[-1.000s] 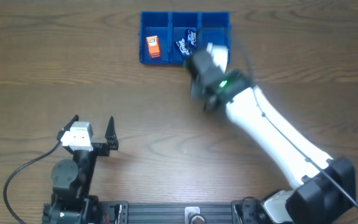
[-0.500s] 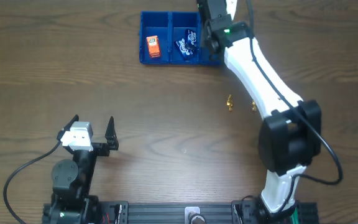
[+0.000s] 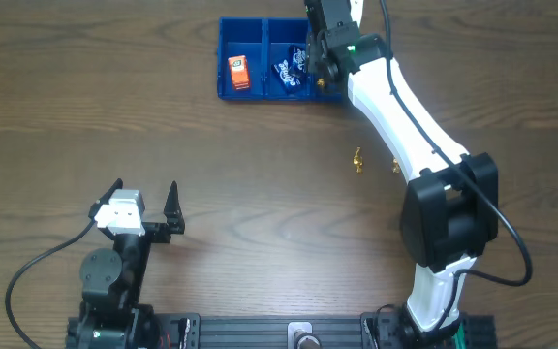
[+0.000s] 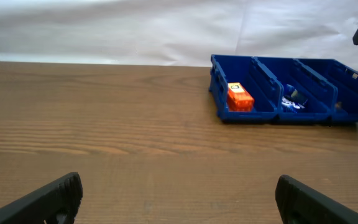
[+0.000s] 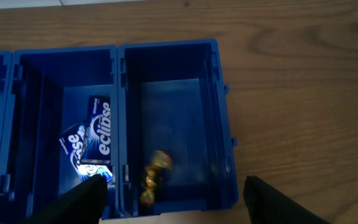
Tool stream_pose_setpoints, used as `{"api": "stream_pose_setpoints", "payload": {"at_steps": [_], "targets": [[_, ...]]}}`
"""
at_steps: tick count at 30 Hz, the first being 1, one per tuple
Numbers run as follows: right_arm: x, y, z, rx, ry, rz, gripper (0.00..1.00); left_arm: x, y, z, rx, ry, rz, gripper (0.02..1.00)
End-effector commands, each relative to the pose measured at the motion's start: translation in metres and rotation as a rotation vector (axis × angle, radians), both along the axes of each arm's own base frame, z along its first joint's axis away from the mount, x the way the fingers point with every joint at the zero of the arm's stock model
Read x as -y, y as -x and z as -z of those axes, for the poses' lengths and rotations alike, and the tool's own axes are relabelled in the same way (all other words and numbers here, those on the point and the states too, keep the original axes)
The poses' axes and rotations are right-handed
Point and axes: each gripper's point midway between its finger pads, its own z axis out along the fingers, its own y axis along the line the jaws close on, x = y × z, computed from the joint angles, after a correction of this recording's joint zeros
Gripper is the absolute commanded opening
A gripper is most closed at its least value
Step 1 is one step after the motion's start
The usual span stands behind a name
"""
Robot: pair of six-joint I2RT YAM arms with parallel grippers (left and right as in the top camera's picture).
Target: Sort Candies Into Trays
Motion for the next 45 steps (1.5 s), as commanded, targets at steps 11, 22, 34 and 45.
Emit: {"api": "stream_pose_setpoints", "payload": {"at_steps": [11, 22, 34, 45], "targets": [[0.046, 0.154, 0.045, -0.180, -0.012, -0.040, 0.717, -0.002, 0.001, 0.017, -0.048, -0.013, -0.007, 0.998], [0.062, 0.193, 0.130, -0.331, -0.050, 0.004, 0.643, -0.002, 0.001, 0.017, -0.048, -0.012, -0.007, 0.998], [0.054, 0.161, 0.153, -0.269, -0.040, -0.036, 0.601, -0.002, 0.001, 0.017, -0.048, -0.013, -0.007, 0.998], [0.056, 0.154, 0.156, -0.248, -0.027, -0.030, 0.546, -0.002, 0.001, 0.017, -0.048, -0.013, -0.007, 0.998]]}}
